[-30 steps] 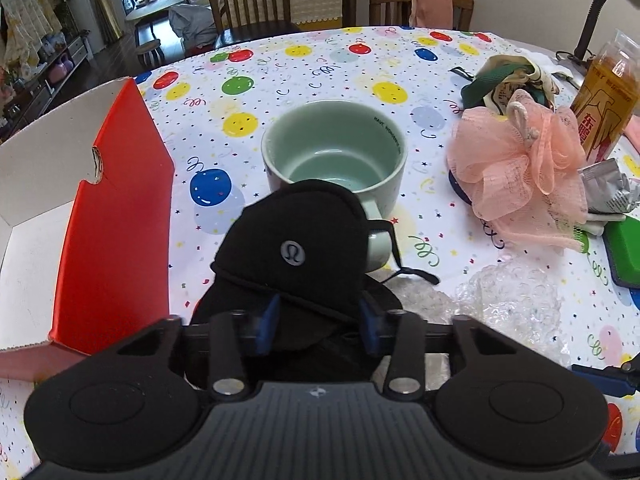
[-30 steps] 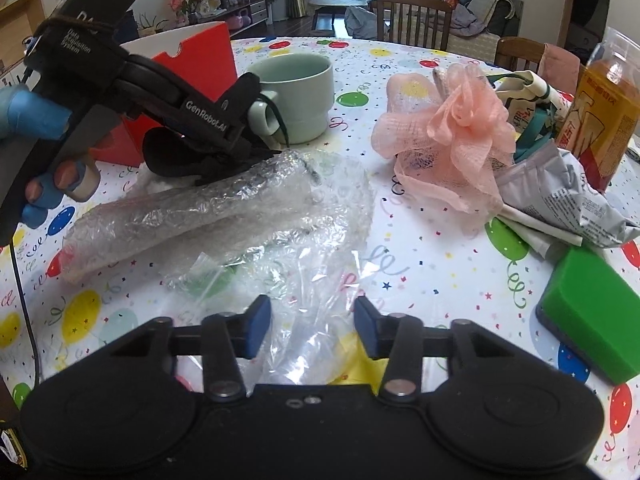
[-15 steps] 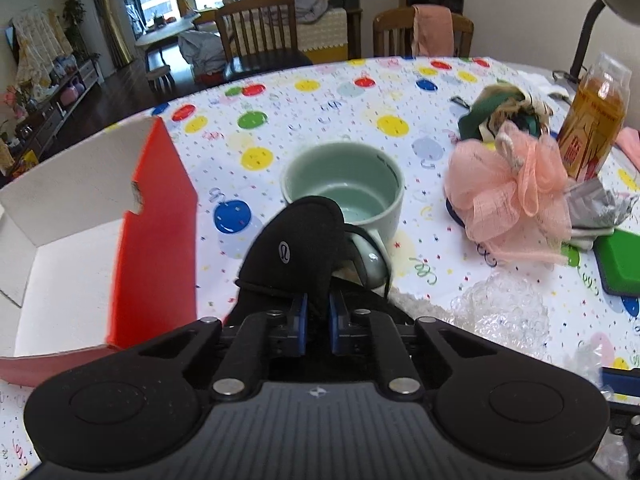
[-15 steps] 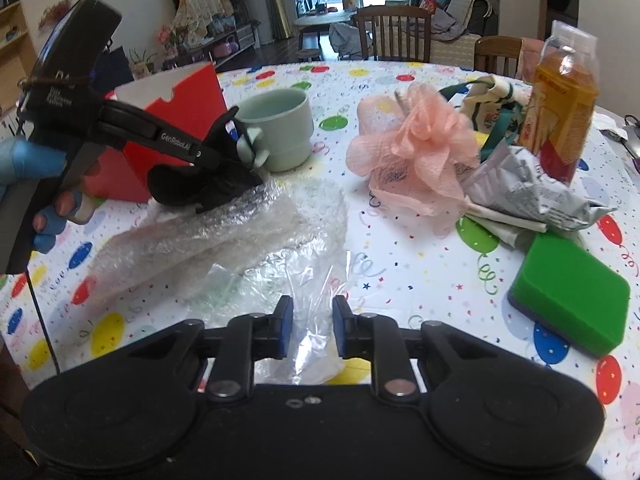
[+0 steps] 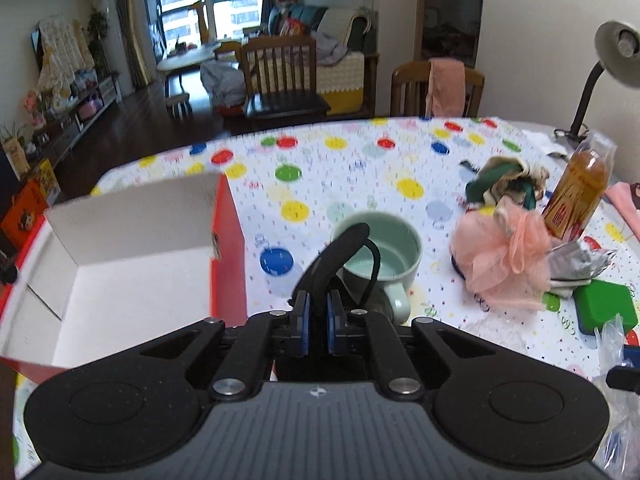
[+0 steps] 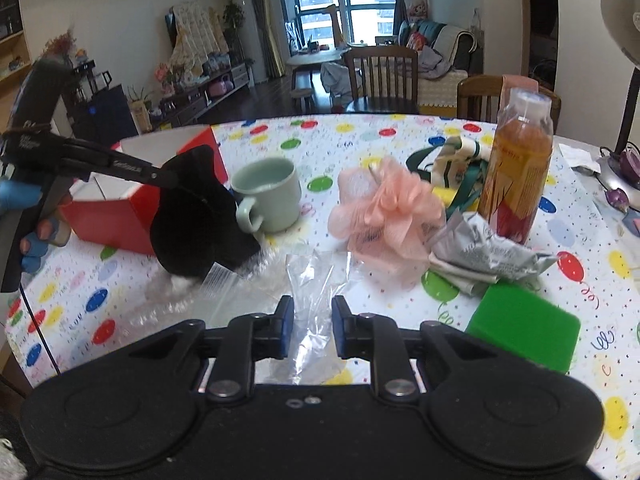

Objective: Organize soft objects
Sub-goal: 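Carry the black mask and plastic bag into the red box with both grippers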

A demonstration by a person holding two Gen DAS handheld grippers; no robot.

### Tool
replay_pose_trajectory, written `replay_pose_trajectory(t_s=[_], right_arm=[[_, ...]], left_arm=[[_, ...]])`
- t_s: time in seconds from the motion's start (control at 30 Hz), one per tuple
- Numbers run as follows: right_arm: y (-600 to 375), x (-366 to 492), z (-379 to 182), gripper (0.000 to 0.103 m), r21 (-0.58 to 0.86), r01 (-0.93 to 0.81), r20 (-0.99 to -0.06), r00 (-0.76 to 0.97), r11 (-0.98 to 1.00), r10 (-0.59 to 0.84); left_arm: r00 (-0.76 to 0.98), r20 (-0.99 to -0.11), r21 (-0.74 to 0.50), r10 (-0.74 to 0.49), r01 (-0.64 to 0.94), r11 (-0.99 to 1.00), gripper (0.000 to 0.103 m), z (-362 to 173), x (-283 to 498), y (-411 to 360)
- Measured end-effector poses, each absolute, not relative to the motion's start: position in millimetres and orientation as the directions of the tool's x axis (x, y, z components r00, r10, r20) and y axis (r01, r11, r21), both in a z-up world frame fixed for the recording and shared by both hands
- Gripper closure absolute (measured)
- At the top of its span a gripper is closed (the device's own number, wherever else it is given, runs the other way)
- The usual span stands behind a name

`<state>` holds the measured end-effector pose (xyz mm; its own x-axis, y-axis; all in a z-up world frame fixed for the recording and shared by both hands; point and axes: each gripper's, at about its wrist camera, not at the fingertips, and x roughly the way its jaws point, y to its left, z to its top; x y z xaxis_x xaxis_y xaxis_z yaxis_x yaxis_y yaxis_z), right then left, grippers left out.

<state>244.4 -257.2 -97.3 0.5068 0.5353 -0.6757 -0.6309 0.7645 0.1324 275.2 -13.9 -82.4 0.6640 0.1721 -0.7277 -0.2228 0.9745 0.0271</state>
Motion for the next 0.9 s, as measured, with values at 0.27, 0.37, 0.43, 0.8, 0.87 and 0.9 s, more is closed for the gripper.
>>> replay_pose_trajectory(t_s=[0.27,0.37,0.43,0.8,0.87,0.9], right_arm=[[-249.6,246.5,-74.1,0.084,0.119,-0.658,-0.65,0.514,0.743,0.56],[-245.2,248.9,-65.9,0.084,0.127,-0.671,-0.641,0.506,0.73,0.577],[-241.1,251.7,-60.3,0.084,0.133,-0.681,-0.637,0.498,0.72,0.589],[-189.0,253.9,-31.9,0.084,0.112,-0.735,-0.632,0.467,0.669,0.619],[-175.1,254.6,-27.2,0.084,0.109,-0.736,-0.635,0.466,0.668,0.616],[-168.1,255.3,-25.1,0.084,0.113,-0.737,-0.636,0.462,0.667,0.618]], left_arm=[[0.716,-0.674,0.044,0.181,-0.206,0.978,0.095,-46.6,254.7,-15.1],[0.732,-0.657,0.036,0.182,-0.211,0.977,0.095,-34.3,246.7,-13.2],[0.741,-0.645,0.034,0.186,-0.215,0.976,0.095,-25.8,241.4,-10.5],[0.769,-0.618,-0.009,0.162,-0.213,0.977,0.095,12.7,223.2,31.5],[0.776,-0.612,-0.012,0.154,-0.204,0.979,0.095,18.5,222.8,41.1],[0.779,-0.608,-0.014,0.15,-0.2,0.98,0.095,21.6,222.2,47.1]])
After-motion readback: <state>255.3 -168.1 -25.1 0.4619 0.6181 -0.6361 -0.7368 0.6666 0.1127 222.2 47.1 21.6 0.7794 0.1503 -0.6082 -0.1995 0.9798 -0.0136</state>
